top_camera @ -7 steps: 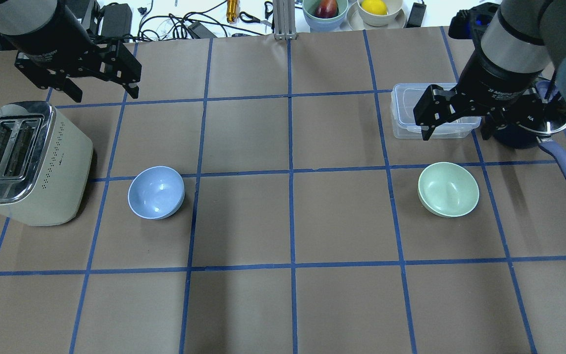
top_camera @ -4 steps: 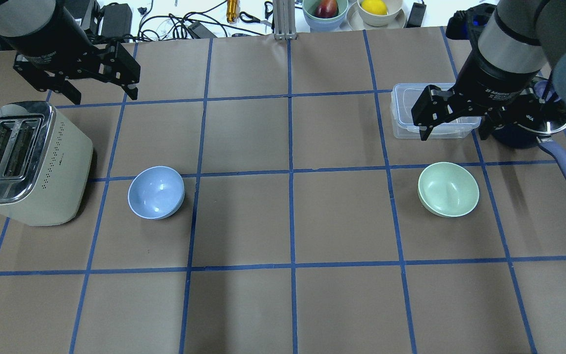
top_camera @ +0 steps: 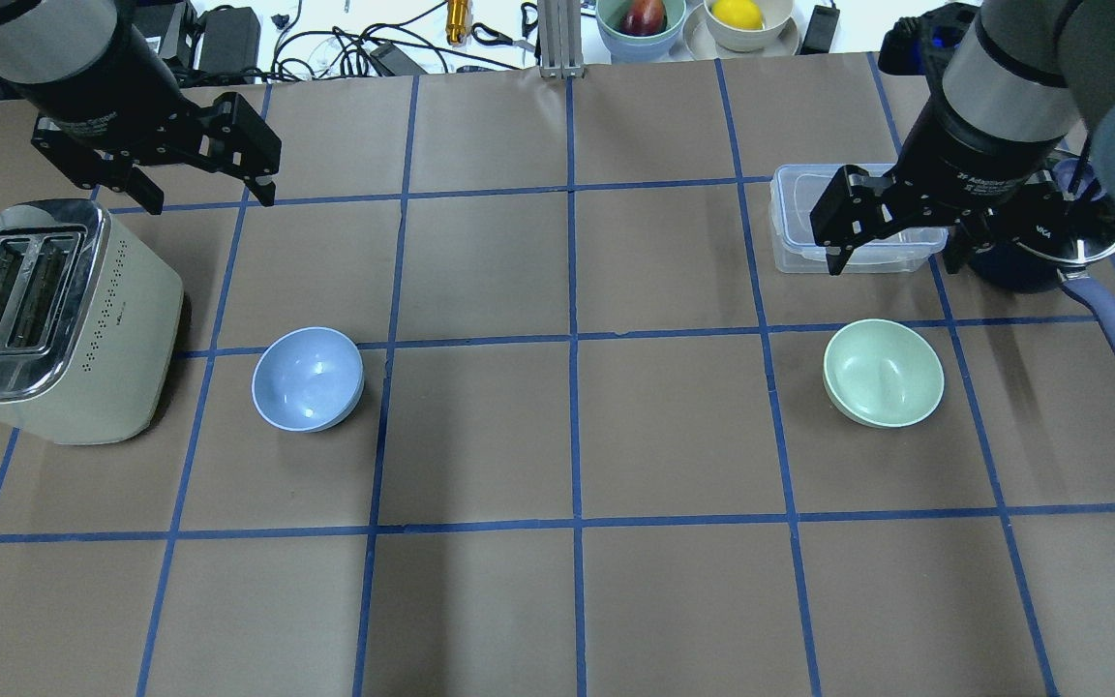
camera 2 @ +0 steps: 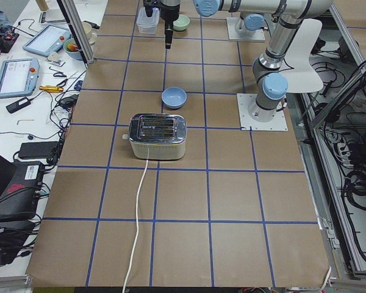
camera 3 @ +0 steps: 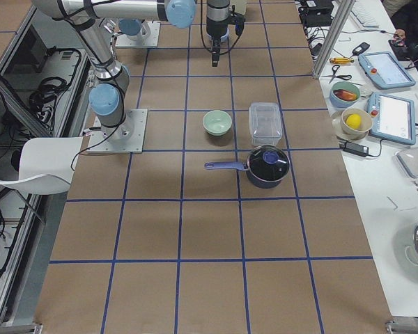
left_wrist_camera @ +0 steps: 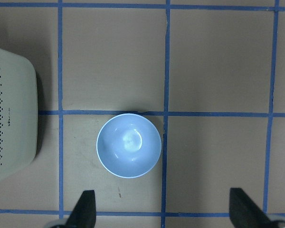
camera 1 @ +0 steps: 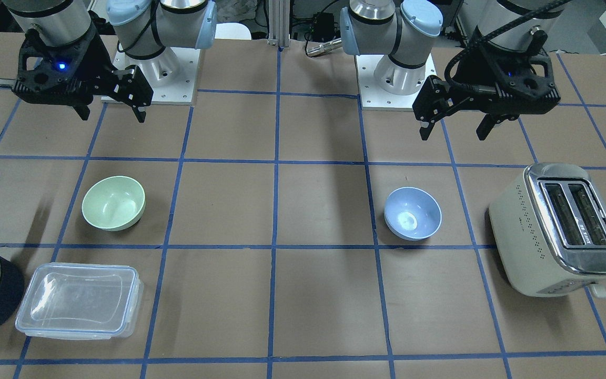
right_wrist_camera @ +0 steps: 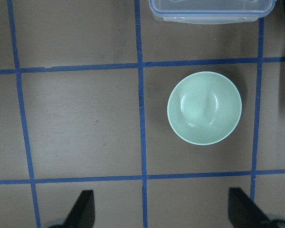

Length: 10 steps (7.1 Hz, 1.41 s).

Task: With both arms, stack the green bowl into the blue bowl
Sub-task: 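Lower the left gripper toward the light blue bowl, then grasp the blue bowl rim with left gripper while right gripper nears green bowl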

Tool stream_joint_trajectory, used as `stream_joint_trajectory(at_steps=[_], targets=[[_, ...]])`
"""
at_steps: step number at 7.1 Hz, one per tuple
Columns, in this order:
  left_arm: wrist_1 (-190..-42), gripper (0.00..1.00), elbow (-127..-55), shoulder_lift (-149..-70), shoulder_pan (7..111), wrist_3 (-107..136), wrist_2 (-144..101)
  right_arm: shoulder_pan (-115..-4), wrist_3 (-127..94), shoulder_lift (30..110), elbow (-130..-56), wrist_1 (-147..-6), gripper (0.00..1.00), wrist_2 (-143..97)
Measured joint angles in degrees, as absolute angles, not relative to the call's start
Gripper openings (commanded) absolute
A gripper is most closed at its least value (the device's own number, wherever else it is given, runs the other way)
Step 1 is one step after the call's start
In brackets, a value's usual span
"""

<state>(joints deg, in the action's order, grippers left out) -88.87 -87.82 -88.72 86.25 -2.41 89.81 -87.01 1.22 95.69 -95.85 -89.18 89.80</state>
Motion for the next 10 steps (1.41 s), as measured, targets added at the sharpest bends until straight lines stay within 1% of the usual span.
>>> stream_joint_trajectory(at_steps=[5, 7, 9, 10], targets=[[-88.7, 1.00, -89.6, -89.9, 86.5, -2.5, 90.0, -87.0, 1.6, 95.6, -95.9, -89.2, 1.00, 89.6], [-87.0, 1.00, -93.1, -90.6, 86.6, -2.1, 89.8, -86.9, 1.7, 95.5, -95.8, -89.2, 1.00, 89.7], [-84.0, 1.00, -98.7, -91.2, 86.8, -1.8, 89.7, -86.8, 1.7, 95.5, -95.8, -89.2, 1.00, 89.8], [-79.6, 1.00, -101.9, -92.5, 86.8, -1.9, 89.4, -86.7, 1.8, 95.5, -95.9, -89.2, 1.00, 89.8]])
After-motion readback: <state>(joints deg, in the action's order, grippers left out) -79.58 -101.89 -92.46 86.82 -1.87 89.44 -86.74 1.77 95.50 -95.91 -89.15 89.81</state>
